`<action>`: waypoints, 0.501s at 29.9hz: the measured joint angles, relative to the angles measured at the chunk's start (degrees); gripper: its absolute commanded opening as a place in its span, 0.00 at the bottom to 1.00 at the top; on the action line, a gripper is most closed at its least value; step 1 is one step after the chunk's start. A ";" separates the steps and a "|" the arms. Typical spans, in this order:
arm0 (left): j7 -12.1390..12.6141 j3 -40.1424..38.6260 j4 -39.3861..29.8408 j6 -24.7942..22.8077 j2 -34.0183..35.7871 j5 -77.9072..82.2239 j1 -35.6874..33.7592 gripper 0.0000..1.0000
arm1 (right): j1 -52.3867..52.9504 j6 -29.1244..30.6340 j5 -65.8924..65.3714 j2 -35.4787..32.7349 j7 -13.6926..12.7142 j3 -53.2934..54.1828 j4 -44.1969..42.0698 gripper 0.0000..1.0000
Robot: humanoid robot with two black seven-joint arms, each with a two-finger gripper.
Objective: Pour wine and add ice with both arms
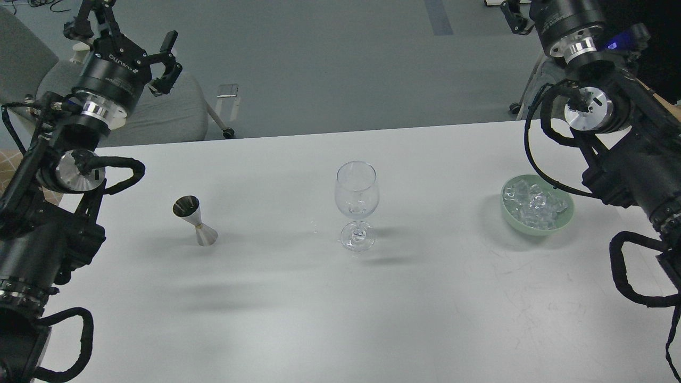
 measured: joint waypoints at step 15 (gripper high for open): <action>5.75 -0.31 -0.60 1.58 -2.13 -2.70 -0.47 0.99 | -0.40 0.53 -0.08 0.99 -0.04 -0.82 -1.10 1.00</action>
